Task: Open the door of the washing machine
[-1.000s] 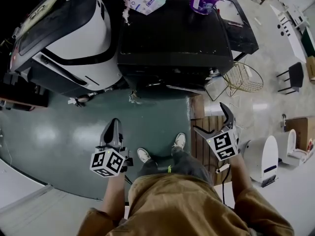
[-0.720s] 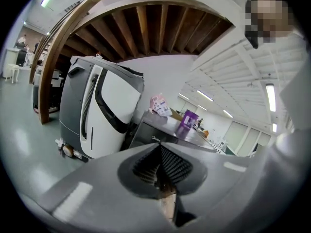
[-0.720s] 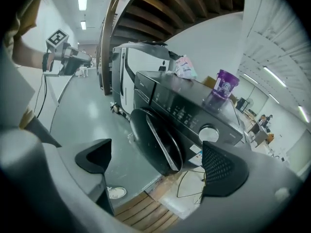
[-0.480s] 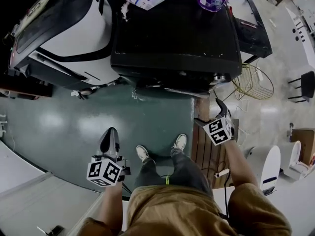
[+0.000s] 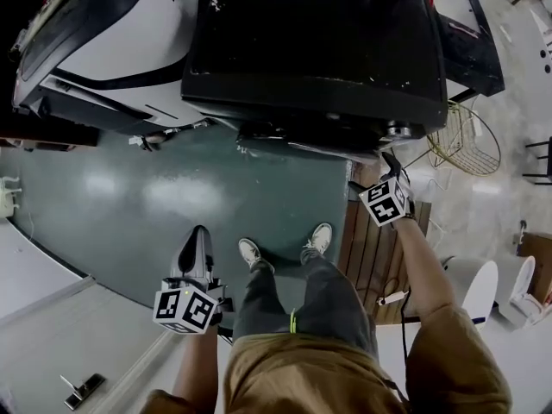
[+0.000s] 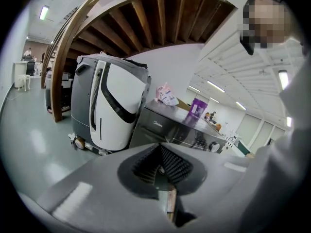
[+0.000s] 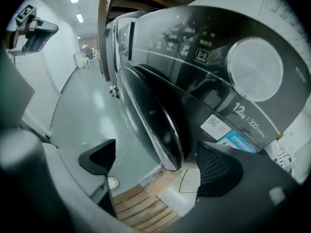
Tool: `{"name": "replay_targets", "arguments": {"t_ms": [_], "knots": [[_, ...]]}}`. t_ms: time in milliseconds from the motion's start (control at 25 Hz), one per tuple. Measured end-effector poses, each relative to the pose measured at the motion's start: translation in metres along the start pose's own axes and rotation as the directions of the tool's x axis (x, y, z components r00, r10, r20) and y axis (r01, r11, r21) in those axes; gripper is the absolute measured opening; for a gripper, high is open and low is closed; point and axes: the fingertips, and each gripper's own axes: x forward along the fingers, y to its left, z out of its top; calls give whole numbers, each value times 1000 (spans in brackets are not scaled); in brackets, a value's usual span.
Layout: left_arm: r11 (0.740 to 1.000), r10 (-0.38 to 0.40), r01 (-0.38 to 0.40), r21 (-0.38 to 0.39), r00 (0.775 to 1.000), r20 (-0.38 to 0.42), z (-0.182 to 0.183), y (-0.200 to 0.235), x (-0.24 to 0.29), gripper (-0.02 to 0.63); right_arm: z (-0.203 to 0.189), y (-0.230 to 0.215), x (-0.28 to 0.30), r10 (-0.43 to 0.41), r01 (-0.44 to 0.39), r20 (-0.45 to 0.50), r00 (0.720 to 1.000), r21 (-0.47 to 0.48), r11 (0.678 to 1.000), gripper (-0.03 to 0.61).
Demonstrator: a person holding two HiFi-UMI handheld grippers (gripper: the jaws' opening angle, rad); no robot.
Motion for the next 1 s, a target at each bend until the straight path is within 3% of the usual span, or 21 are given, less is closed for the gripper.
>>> {"name": "replay_targets", "arguments": {"t_ms": [280,520,800,1000], "knots": [[1000,17,-17,-3,1000,-11,-14,-6,10,60,-14,-21,40,-7,4,-55,998,-45,999,441],[999,37,-37,-5,999,-31,-33,0,14,60,-16,-28,59,-24,15,-88,996,-102,995,308],[999,48,-49,-21,998,-42,-46,10,12,60,-24,-41,66,-114,90,-140,984,-167,982,175],[998,46,-49,-39,996,-72,-61,14,12,60,-25,-42,69,-146,109,-185,972,-199,974,172]]}}
